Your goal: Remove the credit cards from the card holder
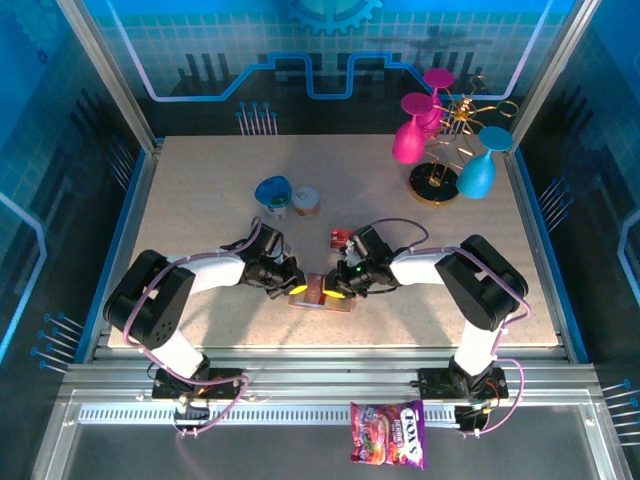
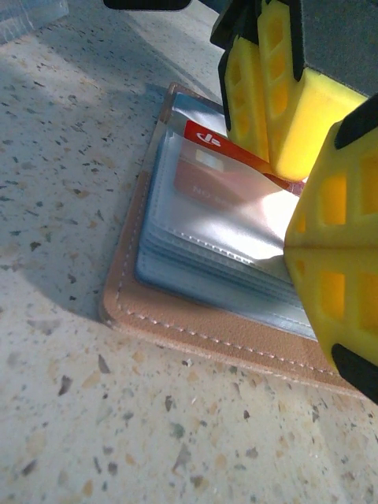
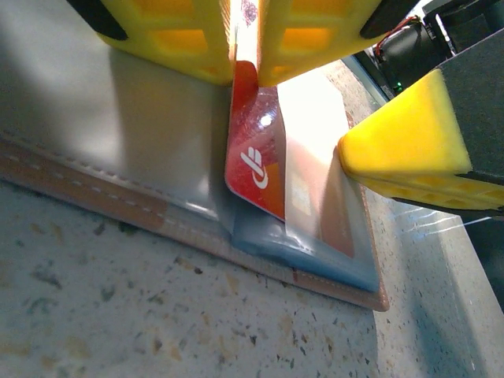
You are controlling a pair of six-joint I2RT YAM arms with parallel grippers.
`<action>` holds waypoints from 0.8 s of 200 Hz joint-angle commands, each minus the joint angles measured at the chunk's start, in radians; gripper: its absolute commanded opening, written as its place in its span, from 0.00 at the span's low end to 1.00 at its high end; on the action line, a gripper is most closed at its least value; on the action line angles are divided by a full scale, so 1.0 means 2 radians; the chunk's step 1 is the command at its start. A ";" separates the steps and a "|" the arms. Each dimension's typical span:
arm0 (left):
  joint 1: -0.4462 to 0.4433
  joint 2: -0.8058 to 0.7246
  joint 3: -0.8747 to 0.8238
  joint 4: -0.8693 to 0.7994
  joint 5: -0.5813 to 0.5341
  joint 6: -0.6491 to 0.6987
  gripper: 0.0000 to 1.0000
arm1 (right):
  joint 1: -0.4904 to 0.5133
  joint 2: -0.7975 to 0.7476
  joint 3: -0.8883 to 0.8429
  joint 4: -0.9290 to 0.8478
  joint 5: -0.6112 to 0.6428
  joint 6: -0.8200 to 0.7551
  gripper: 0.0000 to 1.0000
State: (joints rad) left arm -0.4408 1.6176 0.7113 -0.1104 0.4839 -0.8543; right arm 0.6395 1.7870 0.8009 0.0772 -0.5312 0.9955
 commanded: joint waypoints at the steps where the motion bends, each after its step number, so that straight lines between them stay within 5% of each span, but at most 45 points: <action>1: -0.002 0.007 0.003 -0.030 -0.017 0.013 0.06 | -0.007 0.000 -0.009 -0.006 0.001 0.001 0.15; 160: -0.003 0.007 0.007 -0.034 -0.017 0.013 0.06 | -0.033 -0.044 -0.034 -0.056 0.003 -0.033 0.10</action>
State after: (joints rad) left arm -0.4416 1.6180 0.7177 -0.1230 0.4831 -0.8539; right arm 0.5922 1.7325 0.7517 0.0422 -0.5320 0.9672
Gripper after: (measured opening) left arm 0.066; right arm 0.108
